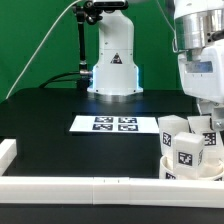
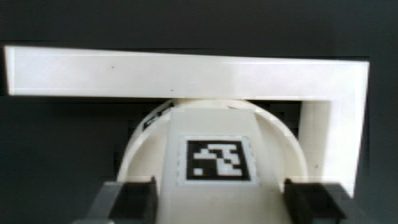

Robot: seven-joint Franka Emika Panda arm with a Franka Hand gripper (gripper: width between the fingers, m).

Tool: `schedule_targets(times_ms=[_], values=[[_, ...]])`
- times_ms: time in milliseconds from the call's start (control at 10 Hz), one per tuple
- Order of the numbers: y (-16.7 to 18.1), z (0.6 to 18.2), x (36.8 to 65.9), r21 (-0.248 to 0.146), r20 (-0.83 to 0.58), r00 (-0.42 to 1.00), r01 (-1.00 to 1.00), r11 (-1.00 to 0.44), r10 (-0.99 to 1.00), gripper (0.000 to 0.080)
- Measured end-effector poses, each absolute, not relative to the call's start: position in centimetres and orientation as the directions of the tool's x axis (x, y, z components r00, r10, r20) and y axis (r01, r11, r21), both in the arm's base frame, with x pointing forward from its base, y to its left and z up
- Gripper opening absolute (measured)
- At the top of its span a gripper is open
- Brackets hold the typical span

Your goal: Assemble stool

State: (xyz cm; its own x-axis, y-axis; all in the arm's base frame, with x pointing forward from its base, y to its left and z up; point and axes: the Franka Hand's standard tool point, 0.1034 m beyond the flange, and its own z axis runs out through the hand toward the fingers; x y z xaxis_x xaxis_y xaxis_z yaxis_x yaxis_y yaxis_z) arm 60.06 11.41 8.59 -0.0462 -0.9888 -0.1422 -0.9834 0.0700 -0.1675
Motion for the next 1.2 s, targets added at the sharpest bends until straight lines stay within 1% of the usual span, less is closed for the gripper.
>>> schedule_targets(times_ms=[200,300,400,500,600,700,800,900,1100,1200], values=[[11.4,8.7,60.0,-0.171,-0.137,-0.002,-0.985,0.026,-0.991,0.0341],[11.4,9.5,60.0,-0.179,-0.135,0.063,-0.983,-0.039,-0.989,0.0507],[11.4,10.5,60.1,-0.193,-0.133,0.111,-0.978,-0.084,-0.985,0.0619],[11.5,11.2,60.0,-0.204,-0.127,0.17,-0.969,-0.142,-0.977,0.064],[11.6,12.0,60.1,-0.216,-0.127,0.19,-0.963,-0.16,-0.973,0.064],[11.6,11.9,60.1,-0.226,-0.104,0.279,-0.941,-0.251,-0.955,0.0648],[11.6,11.6,60.0,-0.228,-0.073,0.399,-0.899,-0.374,-0.914,0.0648],[11.7,11.4,59.9,-0.207,-0.031,0.532,-0.832,-0.515,-0.846,0.0649],[12.0,11.7,60.0,-0.16,0.029,0.781,-0.613,-0.774,-0.624,0.0649],[12.2,11.8,60.1,-0.149,0.042,0.841,-0.529,-0.835,-0.54,0.0649]])
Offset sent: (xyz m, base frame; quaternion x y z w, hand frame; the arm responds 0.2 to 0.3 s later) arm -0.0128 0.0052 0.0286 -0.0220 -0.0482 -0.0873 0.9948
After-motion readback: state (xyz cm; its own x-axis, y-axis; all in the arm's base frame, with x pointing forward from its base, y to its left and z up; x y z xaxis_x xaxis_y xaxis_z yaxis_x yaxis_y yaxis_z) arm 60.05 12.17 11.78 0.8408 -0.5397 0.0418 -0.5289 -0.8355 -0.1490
